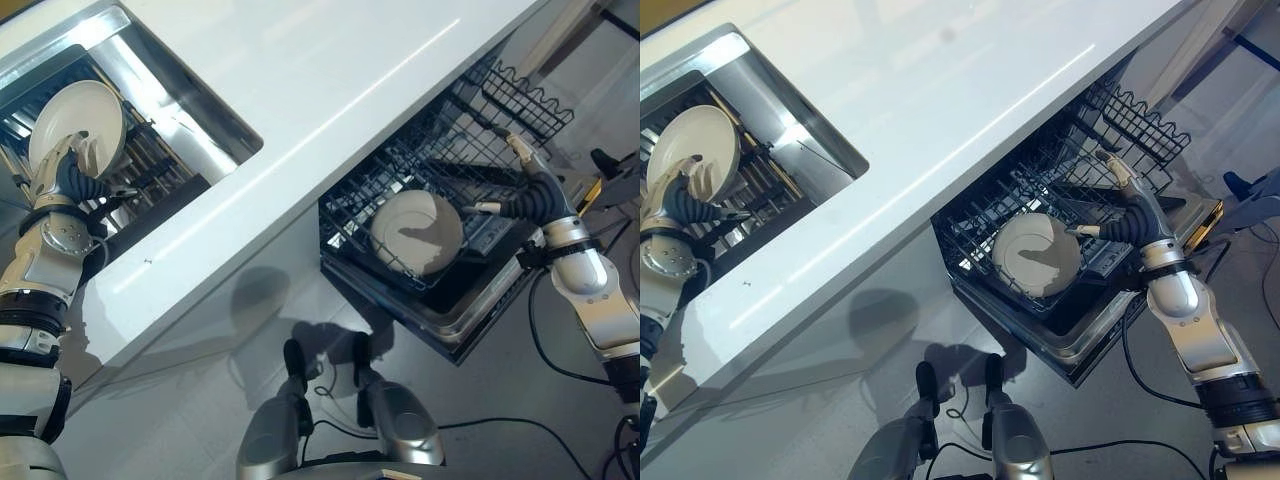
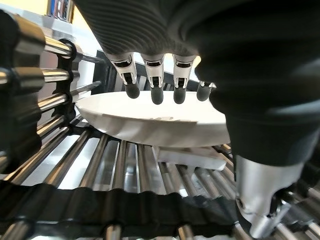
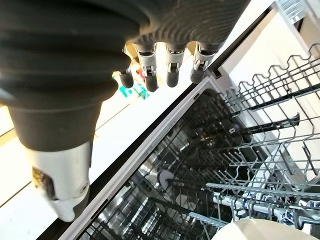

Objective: Pick up plates and place into dishwasher.

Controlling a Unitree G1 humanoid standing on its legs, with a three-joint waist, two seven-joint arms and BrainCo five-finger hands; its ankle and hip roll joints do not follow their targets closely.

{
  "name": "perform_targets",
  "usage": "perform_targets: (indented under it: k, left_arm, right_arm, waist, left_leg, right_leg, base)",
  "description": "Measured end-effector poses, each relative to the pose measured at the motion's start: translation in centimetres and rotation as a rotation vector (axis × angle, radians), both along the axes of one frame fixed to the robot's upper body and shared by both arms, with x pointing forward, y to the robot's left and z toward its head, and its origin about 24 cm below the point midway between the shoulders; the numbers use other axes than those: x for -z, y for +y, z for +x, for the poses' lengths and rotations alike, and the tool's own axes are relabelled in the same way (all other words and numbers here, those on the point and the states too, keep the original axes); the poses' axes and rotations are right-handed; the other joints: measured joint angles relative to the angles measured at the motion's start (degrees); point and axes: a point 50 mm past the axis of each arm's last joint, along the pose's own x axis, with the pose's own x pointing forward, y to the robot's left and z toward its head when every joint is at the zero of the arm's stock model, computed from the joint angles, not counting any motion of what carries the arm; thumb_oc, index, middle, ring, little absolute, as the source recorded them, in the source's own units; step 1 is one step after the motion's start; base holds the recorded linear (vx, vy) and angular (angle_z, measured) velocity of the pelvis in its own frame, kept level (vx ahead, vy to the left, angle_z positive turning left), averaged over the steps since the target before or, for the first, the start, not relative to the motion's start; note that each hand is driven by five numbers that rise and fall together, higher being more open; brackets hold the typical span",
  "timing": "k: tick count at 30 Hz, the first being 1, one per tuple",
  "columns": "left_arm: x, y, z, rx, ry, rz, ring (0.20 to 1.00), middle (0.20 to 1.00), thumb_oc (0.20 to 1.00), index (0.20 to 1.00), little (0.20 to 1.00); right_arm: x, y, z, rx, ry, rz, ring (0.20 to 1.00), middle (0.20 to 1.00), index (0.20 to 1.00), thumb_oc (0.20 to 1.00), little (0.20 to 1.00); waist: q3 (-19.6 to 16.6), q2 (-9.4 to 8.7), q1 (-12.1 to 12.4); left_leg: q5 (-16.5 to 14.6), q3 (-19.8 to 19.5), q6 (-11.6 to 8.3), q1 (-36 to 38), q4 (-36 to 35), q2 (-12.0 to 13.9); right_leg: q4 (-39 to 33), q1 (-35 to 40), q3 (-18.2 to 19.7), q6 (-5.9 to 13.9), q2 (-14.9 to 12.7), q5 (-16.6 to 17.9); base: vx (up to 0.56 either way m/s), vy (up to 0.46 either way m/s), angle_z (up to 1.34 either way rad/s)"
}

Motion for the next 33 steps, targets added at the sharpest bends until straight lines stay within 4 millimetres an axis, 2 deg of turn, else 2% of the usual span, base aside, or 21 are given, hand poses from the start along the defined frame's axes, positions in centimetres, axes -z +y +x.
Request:
perform_targets:
  k: [5,16,24,30,33]
  left_arm:
    - [-0.3,0.4,0.3,-0.090,-0.040,-0.006,0.200,0.200,0.200,0.200,0.200]
    - [-2.8,0.1,0.7,-0.138,-0.183,0.029,0.200,0.200,0.200,0.200,0.200]
    - [-3.1,0.0,0.7,-0.129,-0.227,0.050,0.200,0.200,0.200,0.200,0.200]
    - [-4.2,-0.6,0.3,-0.087,-0.380,0.048,0.200,0.200,0.200,0.200,0.200]
    - [-3.4,-0.9,-0.2,-0.043,-0.402,0.051,0.200,0.200,0.200,0.200,0.200]
  right_arm:
    - [-0.3,-0.2,0.1,0.014,0.001,0.003,1.000,1.000,1.000,1.000,1.000]
    - [-1.9,-0.4,0.5,0.025,-0.033,-0.027,1.000,1.000,1.000,1.000,1.000]
    - [-1.9,-0.3,0.5,0.020,-0.034,-0.029,1.000,1.000,1.000,1.000,1.000]
    - [-1.9,0.0,0.2,-0.024,-0.046,-0.029,1.000,1.000,1.000,1.000,1.000]
    - [-0.9,0.5,-0.1,-0.053,-0.033,-0.002,1.000,1.000,1.000,1.000,1.000]
  waist:
    - [0.1,-0.16,0.1]
    - [0.6,-1.16,-0.1]
    - [0.6,-1.16,0.0]
    - [0.6,-1.17,0.3]
    - [0.6,-1.18,0.3]
  left_leg:
    - [0.0,0.0,0.01,-0.8,0.0,0.0]
    - [0.5,0.0,-0.21,-2.4,0.0,0.1]
    - [0.5,0.0,-0.22,-2.4,0.0,0.1]
    - [0.5,-0.1,-0.20,-1.9,0.0,0.0]
    - [0.4,-0.2,-0.28,-0.3,0.0,0.0]
  right_leg:
    - [0.0,-0.8,0.0,0.02,0.0,0.0]
    - [0.0,-2.4,0.1,0.25,0.0,0.3]
    - [0.0,-2.4,0.0,0.24,0.0,0.3]
    - [0.0,-1.8,-0.1,0.01,0.0,0.4]
    - [0.0,-0.1,-0.2,0.23,0.0,0.3]
  base:
    - [-0.04,0.015,0.00]
    - [-0.01,0.010,0.00]
    - [0.01,-0.001,0.00]
    - [0.02,-0.034,0.01]
    - [0.04,-0.065,0.02]
